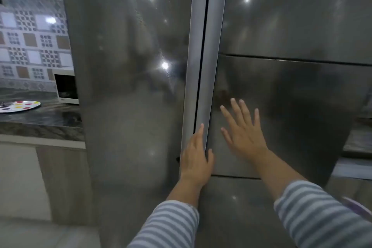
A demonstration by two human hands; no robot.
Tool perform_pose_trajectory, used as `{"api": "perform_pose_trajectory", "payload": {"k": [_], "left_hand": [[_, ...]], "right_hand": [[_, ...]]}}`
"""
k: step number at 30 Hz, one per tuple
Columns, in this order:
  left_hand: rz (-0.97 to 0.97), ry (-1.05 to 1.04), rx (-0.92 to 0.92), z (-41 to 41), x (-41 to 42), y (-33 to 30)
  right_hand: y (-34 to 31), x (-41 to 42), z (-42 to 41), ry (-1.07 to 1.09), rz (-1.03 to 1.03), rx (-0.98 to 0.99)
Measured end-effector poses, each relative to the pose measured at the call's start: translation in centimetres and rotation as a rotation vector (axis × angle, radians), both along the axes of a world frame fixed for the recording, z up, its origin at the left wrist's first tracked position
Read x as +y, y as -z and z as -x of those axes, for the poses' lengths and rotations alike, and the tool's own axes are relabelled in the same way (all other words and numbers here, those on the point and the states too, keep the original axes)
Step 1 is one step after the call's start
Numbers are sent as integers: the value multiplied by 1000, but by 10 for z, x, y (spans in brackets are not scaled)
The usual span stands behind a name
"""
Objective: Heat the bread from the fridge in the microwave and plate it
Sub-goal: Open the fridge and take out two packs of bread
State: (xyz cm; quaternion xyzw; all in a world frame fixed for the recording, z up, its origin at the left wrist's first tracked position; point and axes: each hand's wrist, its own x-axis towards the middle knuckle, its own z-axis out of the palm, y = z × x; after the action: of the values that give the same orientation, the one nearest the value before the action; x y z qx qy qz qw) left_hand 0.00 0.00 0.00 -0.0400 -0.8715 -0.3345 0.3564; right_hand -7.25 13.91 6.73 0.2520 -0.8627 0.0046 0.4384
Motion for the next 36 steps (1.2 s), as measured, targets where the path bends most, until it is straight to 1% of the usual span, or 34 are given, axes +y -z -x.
{"api": "perform_pose_trajectory", "payload": {"k": [2,5,9,11,14,18,22,28,32,36], "left_hand": [[-133,-4,-31,27,16,6],[-276,-22,-103,63,34,19],[-334,-31,-179,90,50,24],[-301,-86,-200,100,52,23],[-216,-184,-185,109,50,24],[-200,-209,-202,111,50,22],[-242,-198,-203,110,51,19],[-210,-208,-186,98,53,25],[-163,-185,-187,73,59,25],[-151,-109,-214,30,70,19]], "right_hand": [[-2,0,25,-25,-77,10],[7,0,65,-89,-198,137],[11,7,95,-150,-269,206],[13,6,101,-163,-270,185],[15,6,105,-150,-272,177],[14,8,105,-145,-274,159],[12,7,101,-115,-289,125],[13,13,92,-142,-298,126],[13,21,67,-126,-297,107],[15,32,24,-80,-256,96]]}}
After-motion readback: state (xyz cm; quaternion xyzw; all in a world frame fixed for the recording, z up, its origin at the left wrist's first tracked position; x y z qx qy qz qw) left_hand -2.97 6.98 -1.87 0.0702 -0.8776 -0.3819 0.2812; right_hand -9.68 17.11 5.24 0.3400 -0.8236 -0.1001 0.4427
